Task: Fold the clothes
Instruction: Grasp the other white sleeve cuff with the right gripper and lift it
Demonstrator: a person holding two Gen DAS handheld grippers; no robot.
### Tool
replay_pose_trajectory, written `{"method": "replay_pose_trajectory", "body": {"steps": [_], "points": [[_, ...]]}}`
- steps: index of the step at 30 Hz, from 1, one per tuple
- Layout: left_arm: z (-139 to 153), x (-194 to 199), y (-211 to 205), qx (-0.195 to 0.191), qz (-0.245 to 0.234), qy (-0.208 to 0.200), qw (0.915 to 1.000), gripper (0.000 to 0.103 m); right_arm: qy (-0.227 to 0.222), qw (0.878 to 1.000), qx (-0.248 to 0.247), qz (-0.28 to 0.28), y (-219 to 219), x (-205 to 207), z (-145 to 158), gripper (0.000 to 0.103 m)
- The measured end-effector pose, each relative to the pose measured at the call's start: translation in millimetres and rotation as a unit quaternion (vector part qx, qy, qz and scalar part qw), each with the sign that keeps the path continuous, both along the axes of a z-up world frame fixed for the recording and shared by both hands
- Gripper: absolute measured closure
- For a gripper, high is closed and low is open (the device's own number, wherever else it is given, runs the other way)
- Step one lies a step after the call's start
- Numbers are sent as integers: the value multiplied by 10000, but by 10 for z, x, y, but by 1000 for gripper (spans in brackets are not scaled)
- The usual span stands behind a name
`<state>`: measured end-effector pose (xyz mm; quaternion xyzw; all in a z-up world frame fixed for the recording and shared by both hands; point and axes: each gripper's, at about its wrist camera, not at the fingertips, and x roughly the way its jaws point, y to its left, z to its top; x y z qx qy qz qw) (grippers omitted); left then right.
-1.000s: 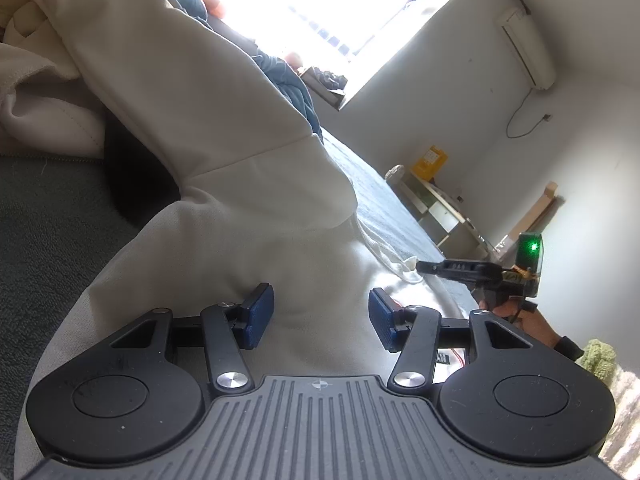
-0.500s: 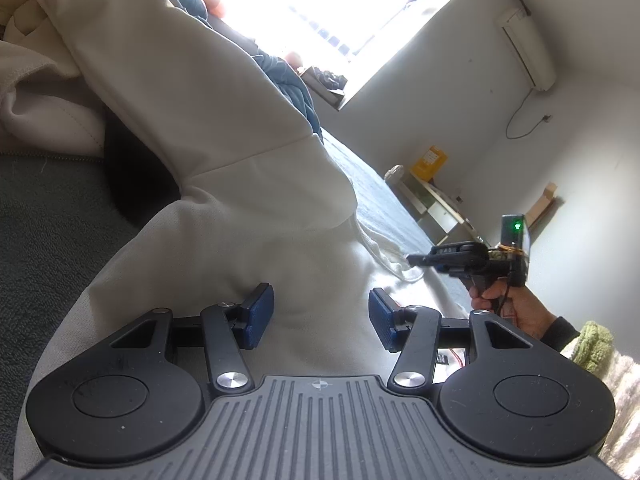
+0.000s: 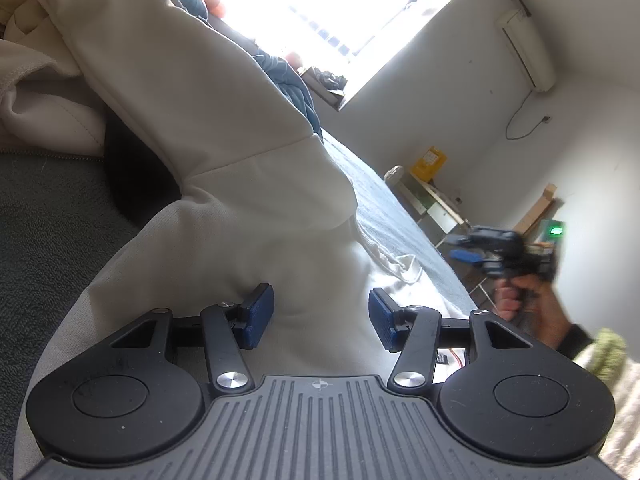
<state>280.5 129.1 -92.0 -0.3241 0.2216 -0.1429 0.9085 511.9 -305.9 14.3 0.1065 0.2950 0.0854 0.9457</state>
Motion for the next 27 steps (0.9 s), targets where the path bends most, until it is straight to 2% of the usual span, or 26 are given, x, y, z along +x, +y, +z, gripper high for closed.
{"method": "replay_pose_trajectory", "body": {"steps": [4,7,8,10,14,17,22,25,27], "points": [[5,0,6,-1,-1,3,10000,50,-38,9991,-125,-394,-457,-518,631,64],[8,1,11,-6,0,8,10000,50,151,9957,-394,-828,-770,-924,1000,55],[9,1,13,-9,0,9,10000,50,297,9937,-514,-947,-861,-1041,1062,48],[12,-1,18,-20,0,10,10000,50,537,9898,-707,-1115,-996,-1218,1094,45],[9,-2,29,-41,-5,8,10000,50,917,9841,-1046,-1105,-1063,-1347,925,43],[7,-1,38,-62,-13,7,10000,50,999,9764,-1554,-1122,-978,-1219,768,38],[6,8,43,-63,-19,6,10000,50,1412,9604,-1929,-1433,-1092,-569,457,29],[7,14,41,-53,-23,8,10000,50,2023,9448,-1905,-1738,-1276,-103,156,25],[8,18,39,-46,-26,7,10000,50,2569,9294,-1798,-1944,-1407,135,-82,25]]}}
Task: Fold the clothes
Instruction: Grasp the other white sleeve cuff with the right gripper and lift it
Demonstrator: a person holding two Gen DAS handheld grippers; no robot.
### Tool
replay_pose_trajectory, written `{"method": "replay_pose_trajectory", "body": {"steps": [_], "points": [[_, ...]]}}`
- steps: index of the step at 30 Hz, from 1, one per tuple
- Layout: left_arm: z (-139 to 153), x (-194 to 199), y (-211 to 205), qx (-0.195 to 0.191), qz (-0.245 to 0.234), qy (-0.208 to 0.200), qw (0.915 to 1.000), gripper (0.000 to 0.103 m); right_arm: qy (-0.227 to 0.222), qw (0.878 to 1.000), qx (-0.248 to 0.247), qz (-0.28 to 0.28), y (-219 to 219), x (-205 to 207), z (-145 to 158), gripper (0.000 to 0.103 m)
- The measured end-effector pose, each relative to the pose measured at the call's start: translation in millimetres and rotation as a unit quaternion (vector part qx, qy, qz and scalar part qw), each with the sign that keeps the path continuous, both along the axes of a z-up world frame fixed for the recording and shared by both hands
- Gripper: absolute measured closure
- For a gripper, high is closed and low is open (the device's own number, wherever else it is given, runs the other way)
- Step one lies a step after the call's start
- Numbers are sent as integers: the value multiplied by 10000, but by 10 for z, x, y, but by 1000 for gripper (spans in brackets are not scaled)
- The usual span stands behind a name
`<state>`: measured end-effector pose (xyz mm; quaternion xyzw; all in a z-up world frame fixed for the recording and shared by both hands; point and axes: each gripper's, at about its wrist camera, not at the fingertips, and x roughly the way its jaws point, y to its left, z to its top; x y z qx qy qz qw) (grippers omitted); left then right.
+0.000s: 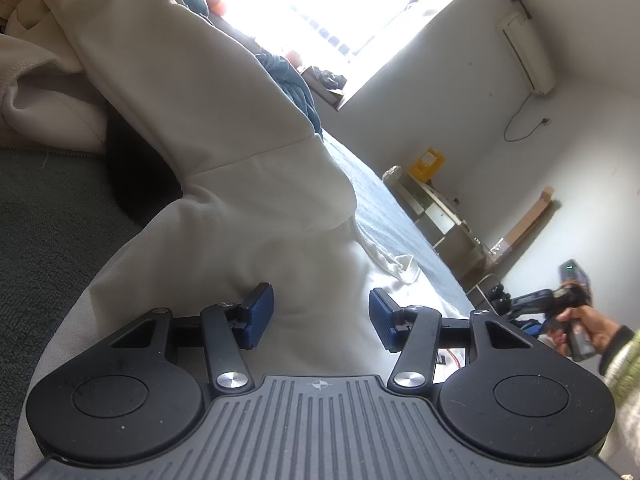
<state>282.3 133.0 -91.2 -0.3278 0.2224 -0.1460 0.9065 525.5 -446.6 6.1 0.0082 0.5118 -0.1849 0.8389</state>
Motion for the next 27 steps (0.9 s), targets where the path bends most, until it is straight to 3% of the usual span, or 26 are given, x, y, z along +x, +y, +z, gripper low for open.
{"method": "replay_pose_trajectory", "body": {"steps": [2,6,9,10,11,15,17,21,27], "points": [[0,5,0,3,-1,0,10000,49,470,9983,130,-328,-127,229,-231,25],[-5,16,0,-9,-5,-4,10000,49,907,9940,416,-451,-220,354,-507,29],[-13,15,5,-34,-6,-4,10000,49,865,9959,247,-94,-105,293,-456,58],[-16,15,6,-40,-7,-4,10000,49,806,9966,175,18,-62,258,-425,85],[-18,14,8,-47,-8,-7,10000,49,630,9979,117,54,-27,194,-365,93],[-31,9,15,-86,-16,-17,10000,49,-770,9965,298,137,67,-273,139,94],[-37,6,17,-103,-21,-23,9999,49,-1648,9841,663,88,68,-618,519,95],[-44,5,19,-134,-27,-32,9999,49,-2832,9559,777,8,31,-1253,1316,95],[-63,13,29,-174,-35,-37,9998,49,-3910,9123,1046,-628,-446,-2144,2069,94]]}}
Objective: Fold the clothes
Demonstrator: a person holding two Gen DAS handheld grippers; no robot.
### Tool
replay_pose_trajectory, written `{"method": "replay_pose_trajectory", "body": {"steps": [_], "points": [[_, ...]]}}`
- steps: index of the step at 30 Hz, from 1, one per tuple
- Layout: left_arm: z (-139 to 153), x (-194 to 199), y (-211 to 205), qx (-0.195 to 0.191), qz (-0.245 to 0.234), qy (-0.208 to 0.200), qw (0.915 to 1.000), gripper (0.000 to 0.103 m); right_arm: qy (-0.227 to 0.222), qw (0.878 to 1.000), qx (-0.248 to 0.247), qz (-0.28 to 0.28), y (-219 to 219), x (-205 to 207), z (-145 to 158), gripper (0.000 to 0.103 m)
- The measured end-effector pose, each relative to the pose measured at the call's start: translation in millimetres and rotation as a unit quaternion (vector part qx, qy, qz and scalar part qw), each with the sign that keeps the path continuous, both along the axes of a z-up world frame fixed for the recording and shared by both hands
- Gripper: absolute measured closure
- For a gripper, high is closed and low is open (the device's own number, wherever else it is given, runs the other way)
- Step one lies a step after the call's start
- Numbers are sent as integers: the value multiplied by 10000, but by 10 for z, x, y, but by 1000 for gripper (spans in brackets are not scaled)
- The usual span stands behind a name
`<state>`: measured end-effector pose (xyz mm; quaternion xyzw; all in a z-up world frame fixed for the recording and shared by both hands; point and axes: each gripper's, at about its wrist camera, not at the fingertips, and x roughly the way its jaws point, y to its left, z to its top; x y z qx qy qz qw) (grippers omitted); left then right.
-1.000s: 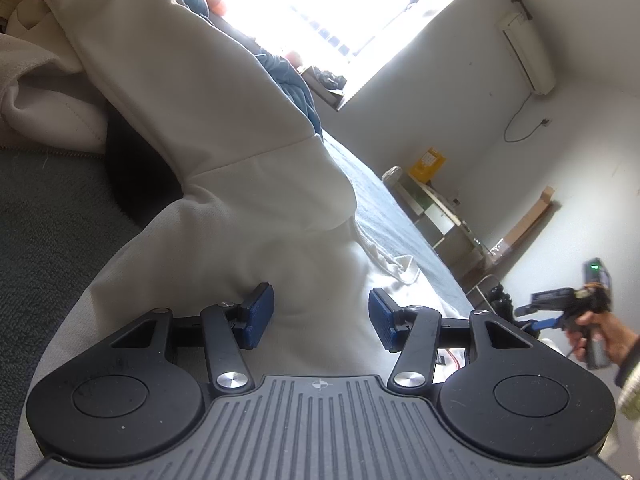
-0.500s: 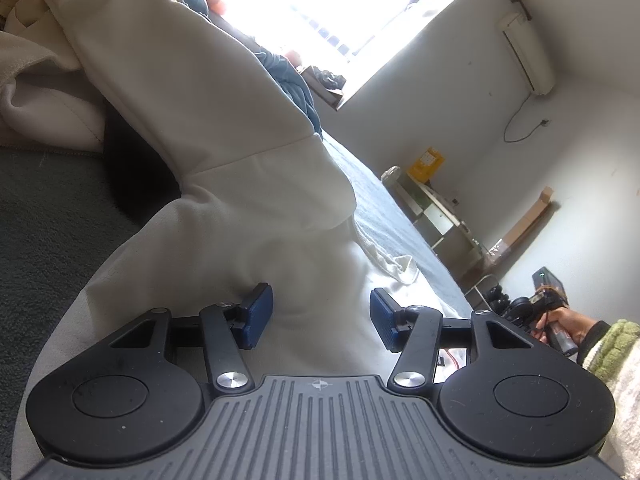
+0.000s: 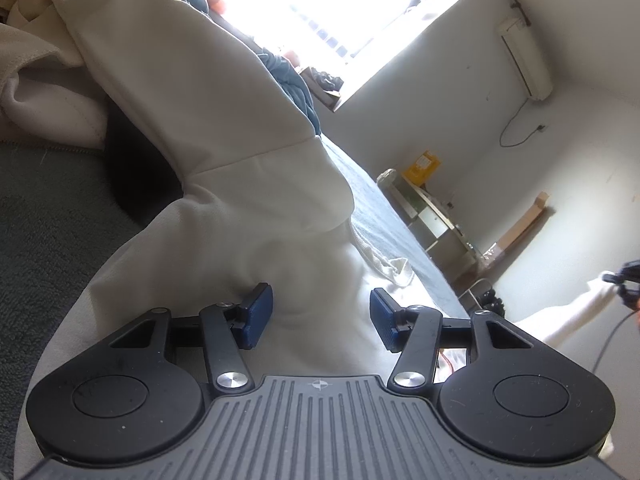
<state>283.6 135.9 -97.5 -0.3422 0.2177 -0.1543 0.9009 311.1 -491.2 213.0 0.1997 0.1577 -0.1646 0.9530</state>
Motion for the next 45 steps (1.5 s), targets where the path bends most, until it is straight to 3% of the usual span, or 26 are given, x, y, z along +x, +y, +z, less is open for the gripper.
{"method": "replay_pose_trajectory", "body": {"steps": [5,9,10,11,12,15,17,19,24,26,30,35,37,40,42,44,45], "points": [[-1,29,-21,-24,-3,3,10000,49,-305,9987,173,-357,-396,-464,127,95],[-13,28,-16,-28,-4,3,10000,49,-21,9966,395,-726,-727,-581,-212,91],[-12,28,-16,-29,-4,3,10000,49,224,9959,429,-764,-817,-549,-373,86],[-13,28,-16,-31,-4,2,10000,49,513,9943,528,-768,-927,-509,-544,68],[-16,28,-17,-35,-5,1,10000,49,779,9917,638,-793,-1036,-484,-710,60],[-24,29,-12,-65,-14,-6,10000,49,1240,9792,1124,-1144,-1349,-620,-1098,55],[-25,27,2,-126,-30,-10,9999,49,969,9796,1314,-1168,-1447,-932,-1120,56],[-8,13,21,-185,-63,-15,9998,49,671,9864,1072,-1050,-1409,-1322,-952,56],[243,-177,-11,-121,-312,32,9994,49,366,9991,-187,123,-929,-2515,-293,55],[412,-400,-43,95,-469,-11,9989,49,340,9941,-746,709,-606,-2943,-106,55],[623,-1020,-6,537,-661,123,9963,48,437,9747,-1232,1811,125,-3337,-284,54],[714,-1826,63,1329,-513,334,9892,48,777,9378,-791,3289,1047,-3187,-1293,58],[650,-2047,138,1392,-402,515,9881,48,898,9241,-714,3646,1366,-2978,-1631,59],[551,-2239,181,1565,-83,792,9845,48,858,9115,-449,3997,1805,-2614,-2005,64],[506,-2368,180,1749,122,849,9809,48,1014,9177,-443,3816,1969,-2387,-2269,65],[463,-2471,201,1664,205,881,9819,48,1367,9092,-97,3932,2131,-2385,-2588,79],[442,-2520,212,1613,237,900,9825,48,1495,9035,34,4017,2225,-2423,-2734,80]]}}
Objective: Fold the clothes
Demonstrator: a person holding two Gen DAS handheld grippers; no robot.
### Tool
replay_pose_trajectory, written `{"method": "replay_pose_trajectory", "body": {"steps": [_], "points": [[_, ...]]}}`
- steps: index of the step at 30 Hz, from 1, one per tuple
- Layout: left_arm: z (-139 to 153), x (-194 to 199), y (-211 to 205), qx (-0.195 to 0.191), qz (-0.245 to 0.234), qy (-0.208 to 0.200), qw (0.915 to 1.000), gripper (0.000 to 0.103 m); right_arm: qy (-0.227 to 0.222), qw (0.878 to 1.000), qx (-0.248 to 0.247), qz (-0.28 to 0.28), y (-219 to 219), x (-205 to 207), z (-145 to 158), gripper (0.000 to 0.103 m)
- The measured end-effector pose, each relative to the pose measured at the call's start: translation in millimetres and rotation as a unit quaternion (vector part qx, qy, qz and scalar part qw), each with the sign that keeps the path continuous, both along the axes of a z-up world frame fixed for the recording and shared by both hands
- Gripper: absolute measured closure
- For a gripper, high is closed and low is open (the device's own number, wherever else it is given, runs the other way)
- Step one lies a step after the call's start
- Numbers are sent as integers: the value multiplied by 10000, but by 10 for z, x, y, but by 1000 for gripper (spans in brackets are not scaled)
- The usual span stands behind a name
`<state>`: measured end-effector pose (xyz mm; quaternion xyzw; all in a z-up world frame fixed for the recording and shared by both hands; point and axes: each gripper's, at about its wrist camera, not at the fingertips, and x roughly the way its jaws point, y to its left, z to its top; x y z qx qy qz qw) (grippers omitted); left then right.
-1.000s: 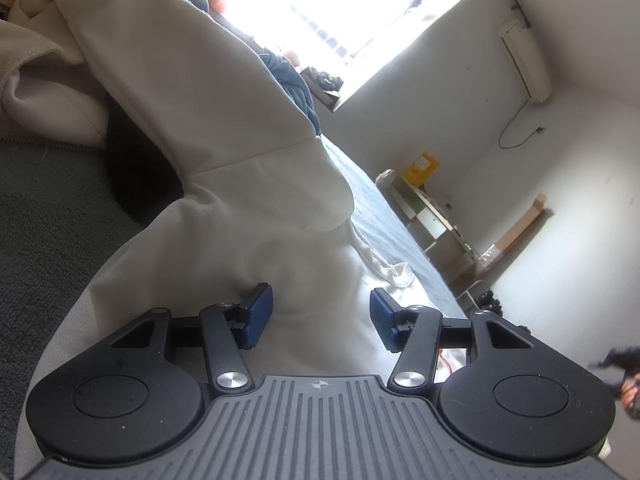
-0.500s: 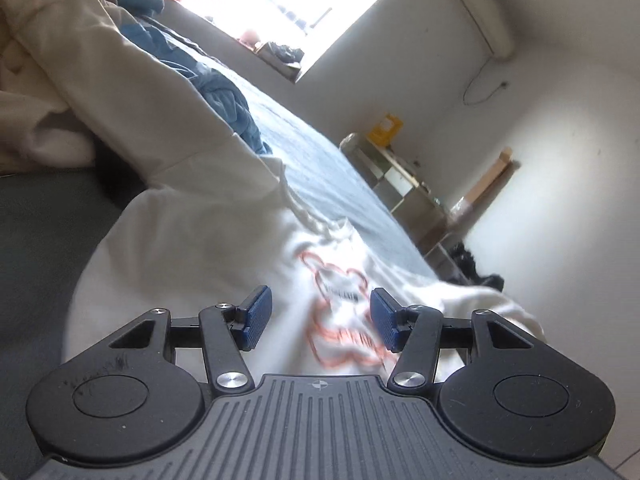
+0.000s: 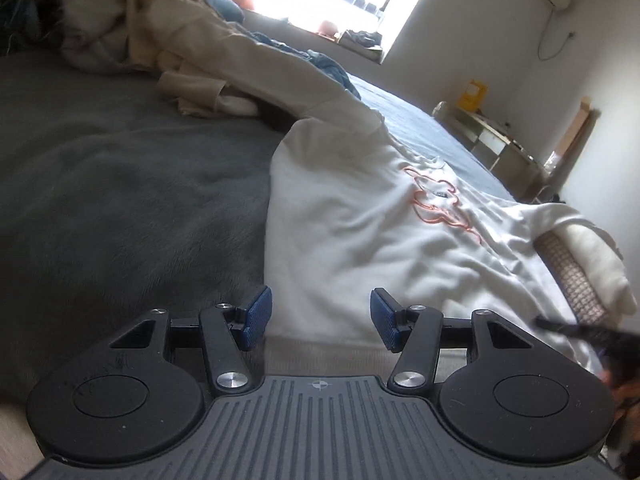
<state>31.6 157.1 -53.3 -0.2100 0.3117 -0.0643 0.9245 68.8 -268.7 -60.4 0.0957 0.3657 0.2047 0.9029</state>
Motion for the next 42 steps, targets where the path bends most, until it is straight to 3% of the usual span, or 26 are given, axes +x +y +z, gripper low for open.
{"method": "replay_pose_trajectory", "body": {"steps": [3,6,8,10,13,16,21,24,31,33,35,36,38,39,41,42], "points": [[-60,-106,55,-184,-17,4,9998,48,-340,9956,-190,857,451,-589,-142,80],[-117,-80,91,-283,-75,79,9995,48,4,9867,458,1562,505,-937,-39,84],[-137,-50,98,-247,-86,98,9996,48,-130,9929,645,993,210,-1039,79,83],[-156,-23,100,-264,-135,81,9995,48,-322,9966,764,-26,-286,-1099,207,79],[-201,32,84,-272,-146,137,9994,48,-343,9772,1163,-1744,-1123,-1157,283,60],[-245,53,68,-285,-79,136,9995,48,-222,9578,1166,-2619,-1590,-1222,153,57],[-248,39,14,-147,-158,175,9996,49,554,9557,1686,-2347,-1720,-1015,-284,54],[-206,-53,-1,-105,-299,215,9993,49,556,9577,1986,-2007,-1713,-1047,-304,62],[-255,-37,-53,-86,-133,234,9996,49,698,9434,2490,-2078,-1844,-1000,-429,62],[-242,-55,-104,18,-205,215,9996,49,724,9432,2599,-1936,-1819,-974,-433,68],[-248,-74,-131,89,-189,201,9996,53,718,9466,2513,-1889,-1772,-954,-432,71],[-257,-73,-137,106,-60,218,9997,64,712,9481,2441,-1907,-1753,-943,-437,73],[-267,-40,-150,46,320,344,9989,74,729,9493,2362,-1942,-1718,-909,-423,88],[-242,-32,-170,47,413,357,9985,84,747,9492,2345,-1960,-1701,-888,-407,92],[-137,-43,-217,142,506,352,9980,99,657,9510,2295,-1963,-1653,-883,-270,96],[-61,-80,-189,15,531,345,9980,101,551,9521,2294,-1948,-1633,-903,-158,96]]}}
